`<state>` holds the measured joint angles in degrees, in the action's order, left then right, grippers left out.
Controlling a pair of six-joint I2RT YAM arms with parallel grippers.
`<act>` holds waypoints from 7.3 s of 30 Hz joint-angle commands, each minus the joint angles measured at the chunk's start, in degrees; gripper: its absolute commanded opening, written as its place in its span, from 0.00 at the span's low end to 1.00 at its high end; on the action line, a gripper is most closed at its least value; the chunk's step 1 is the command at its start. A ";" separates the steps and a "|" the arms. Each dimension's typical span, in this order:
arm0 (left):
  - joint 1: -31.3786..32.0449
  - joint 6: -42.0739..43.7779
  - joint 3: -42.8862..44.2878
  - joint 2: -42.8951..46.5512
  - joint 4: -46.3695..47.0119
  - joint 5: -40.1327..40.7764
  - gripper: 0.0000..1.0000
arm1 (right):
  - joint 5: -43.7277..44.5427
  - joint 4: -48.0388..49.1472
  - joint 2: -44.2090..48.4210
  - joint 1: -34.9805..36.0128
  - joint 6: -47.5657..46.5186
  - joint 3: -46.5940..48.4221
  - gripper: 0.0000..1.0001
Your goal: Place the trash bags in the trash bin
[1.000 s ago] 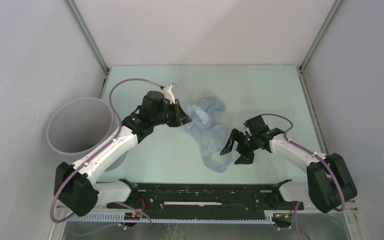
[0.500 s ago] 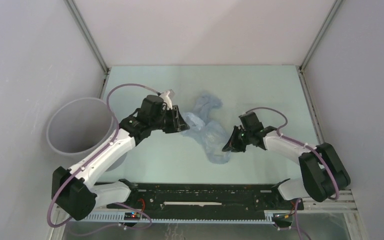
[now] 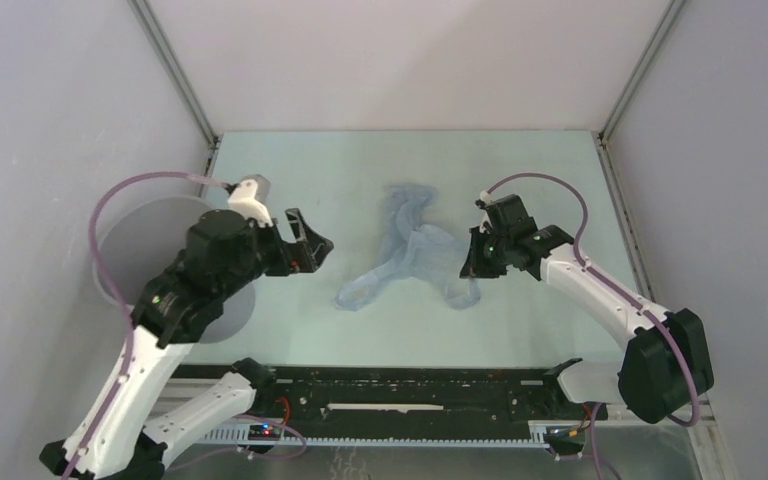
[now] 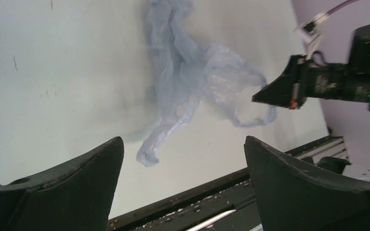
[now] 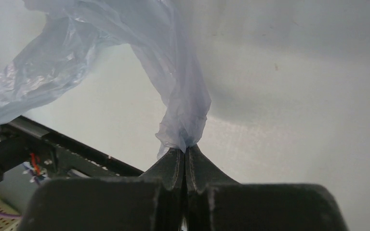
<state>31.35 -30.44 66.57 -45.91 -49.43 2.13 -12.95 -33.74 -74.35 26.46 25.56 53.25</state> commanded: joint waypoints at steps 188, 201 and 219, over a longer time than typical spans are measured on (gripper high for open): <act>-7.32 1.32 31.56 -28.62 21.85 -11.16 0.00 | 4.10 -19.09 -8.62 -3.30 -9.80 56.83 0.00; -1.51 -2.60 -10.48 -8.39 29.36 2.00 0.00 | 7.97 5.54 21.61 3.88 -0.16 8.83 0.00; -0.24 -4.87 -7.61 -6.30 23.76 -10.13 0.17 | 2.15 -4.70 22.24 4.66 3.02 7.73 0.00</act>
<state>31.00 -36.01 56.75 -51.31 -23.44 -5.82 -10.59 -36.21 -51.90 31.18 27.33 60.73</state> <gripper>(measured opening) 0.094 0.007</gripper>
